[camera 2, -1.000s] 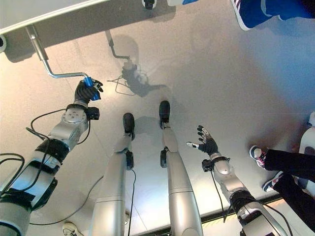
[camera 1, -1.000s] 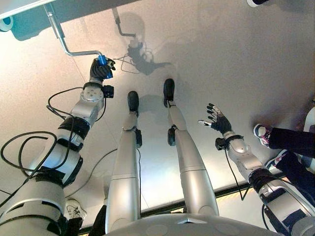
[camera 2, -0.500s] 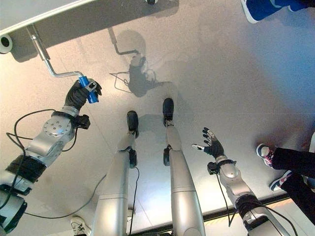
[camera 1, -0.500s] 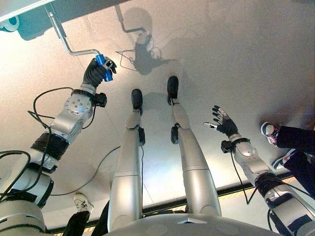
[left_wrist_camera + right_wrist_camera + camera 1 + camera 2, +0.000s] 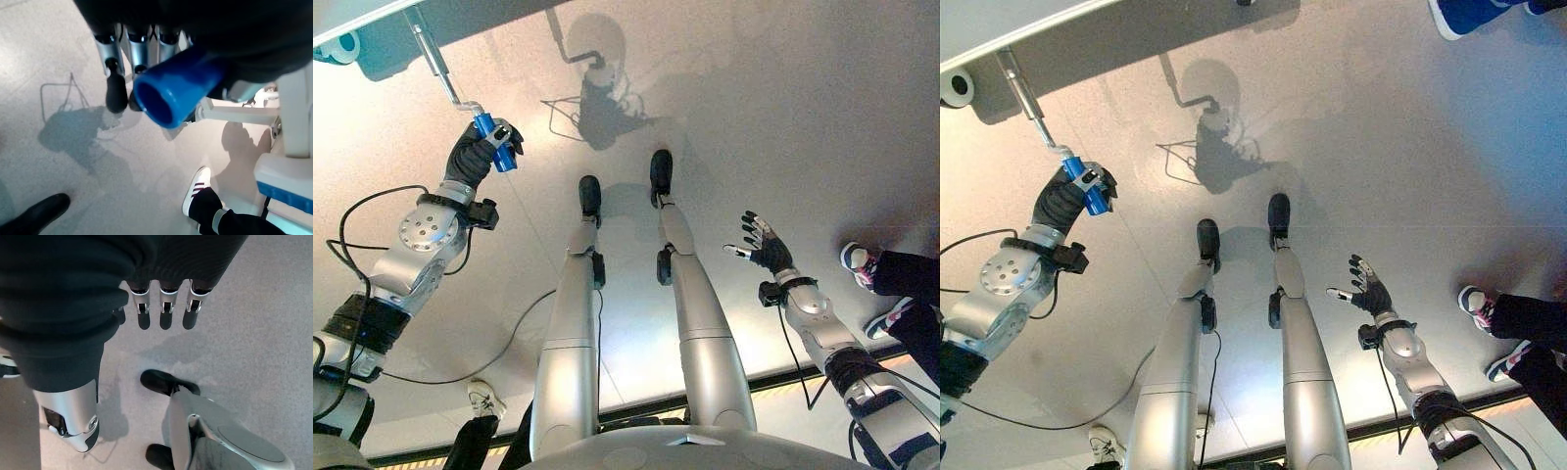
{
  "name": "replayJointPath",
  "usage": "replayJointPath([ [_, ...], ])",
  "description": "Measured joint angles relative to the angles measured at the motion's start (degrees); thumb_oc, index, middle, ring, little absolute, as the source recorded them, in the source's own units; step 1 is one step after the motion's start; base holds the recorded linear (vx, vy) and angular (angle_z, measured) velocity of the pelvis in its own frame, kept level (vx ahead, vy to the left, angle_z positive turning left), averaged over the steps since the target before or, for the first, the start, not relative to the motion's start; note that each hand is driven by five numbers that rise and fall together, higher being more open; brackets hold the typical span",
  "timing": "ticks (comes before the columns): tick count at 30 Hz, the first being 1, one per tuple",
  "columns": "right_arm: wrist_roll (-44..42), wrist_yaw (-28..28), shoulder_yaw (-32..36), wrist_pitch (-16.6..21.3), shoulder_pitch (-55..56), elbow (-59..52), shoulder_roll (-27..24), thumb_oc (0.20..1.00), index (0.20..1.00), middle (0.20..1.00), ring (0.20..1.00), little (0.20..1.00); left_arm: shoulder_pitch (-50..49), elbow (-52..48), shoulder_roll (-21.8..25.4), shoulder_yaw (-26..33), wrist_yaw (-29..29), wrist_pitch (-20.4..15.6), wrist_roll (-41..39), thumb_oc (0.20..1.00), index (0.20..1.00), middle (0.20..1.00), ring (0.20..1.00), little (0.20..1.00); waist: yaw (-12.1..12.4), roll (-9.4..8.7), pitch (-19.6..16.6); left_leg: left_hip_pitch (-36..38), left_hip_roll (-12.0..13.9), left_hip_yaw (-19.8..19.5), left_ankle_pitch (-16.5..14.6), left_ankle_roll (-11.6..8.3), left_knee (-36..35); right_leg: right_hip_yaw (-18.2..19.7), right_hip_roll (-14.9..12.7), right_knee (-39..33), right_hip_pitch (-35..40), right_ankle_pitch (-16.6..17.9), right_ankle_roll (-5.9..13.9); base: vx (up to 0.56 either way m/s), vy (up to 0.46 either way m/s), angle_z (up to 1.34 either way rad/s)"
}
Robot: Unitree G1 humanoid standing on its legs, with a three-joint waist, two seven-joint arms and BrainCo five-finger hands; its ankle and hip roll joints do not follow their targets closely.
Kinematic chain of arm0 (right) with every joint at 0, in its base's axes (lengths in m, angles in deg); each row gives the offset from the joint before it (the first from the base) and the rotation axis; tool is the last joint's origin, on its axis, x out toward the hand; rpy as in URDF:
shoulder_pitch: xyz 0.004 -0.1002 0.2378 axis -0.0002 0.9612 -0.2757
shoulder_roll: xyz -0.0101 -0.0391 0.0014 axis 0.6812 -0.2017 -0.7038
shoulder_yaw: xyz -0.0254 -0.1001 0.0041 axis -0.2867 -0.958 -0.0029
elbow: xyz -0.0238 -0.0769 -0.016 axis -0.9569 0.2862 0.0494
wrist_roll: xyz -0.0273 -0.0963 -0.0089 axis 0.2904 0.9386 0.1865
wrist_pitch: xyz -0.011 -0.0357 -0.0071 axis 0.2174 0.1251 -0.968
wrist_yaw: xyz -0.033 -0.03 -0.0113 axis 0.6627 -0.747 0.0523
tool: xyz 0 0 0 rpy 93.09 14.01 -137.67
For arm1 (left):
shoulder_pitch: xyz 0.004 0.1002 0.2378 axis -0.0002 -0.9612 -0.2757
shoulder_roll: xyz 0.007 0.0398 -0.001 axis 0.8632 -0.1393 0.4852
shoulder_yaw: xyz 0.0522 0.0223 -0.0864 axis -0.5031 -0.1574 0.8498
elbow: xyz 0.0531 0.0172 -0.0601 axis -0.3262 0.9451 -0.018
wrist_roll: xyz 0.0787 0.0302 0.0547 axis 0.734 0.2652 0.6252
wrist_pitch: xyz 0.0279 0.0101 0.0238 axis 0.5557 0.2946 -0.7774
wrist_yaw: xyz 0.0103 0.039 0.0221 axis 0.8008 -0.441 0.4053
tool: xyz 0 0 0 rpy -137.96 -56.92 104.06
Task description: Raise the hospital bed
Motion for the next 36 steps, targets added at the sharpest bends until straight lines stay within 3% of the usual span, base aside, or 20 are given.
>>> replayJointPath([
  [19, 0.4, -0.7, 0.3, 0.1, 1.2, -1.8, -2.0, 1.000, 1.000, 1.000, 1.000, 1.000, -8.8, -1.3, 3.9, 7.1, 1.8, -1.2, -2.2, 0.200, 0.200, 0.200, 0.200, 0.200, 0.3, 0.25, 0.1, 0.2, 0.0, 0.0, 0.0, -0.01, 0.2, 0.0, 0.0, 0.6, 0.0, -0.1, -0.21, 0.00, 0.000, 0.00],
  [31, 0.4, -1.2, 0.2, 0.1, 2.3, -4.5, -5.4, 1.000, 1.000, 1.000, 1.000, 1.000, -8.2, 4.5, 3.4, 6.9, 1.9, -1.3, -2.7, 0.200, 0.200, 0.200, 0.200, 0.200, 1.3, 0.94, 0.3, 1.2, 0.0, -0.1, 0.0, -0.09, 0.3, -0.1, -0.1, 1.7, 0.5, -0.7, -0.46, 0.00, 0.000, 0.00],
  [36, 0.4, -1.1, 0.3, 0.1, 2.3, -4.9, -5.9, 1.000, 1.000, 1.000, 1.000, 1.000, -5.9, 10.2, 0.9, 6.6, 1.8, -1.4, -2.6, 0.200, 0.200, 0.200, 0.200, 0.200, 1.3, 1.15, 0.2, 1.5, 0.0, -0.1, -0.1, -0.12, 0.3, -0.2, 0.0, 1.7, 0.8, -0.7, -0.42, 0.00, 0.000, 0.00],
])
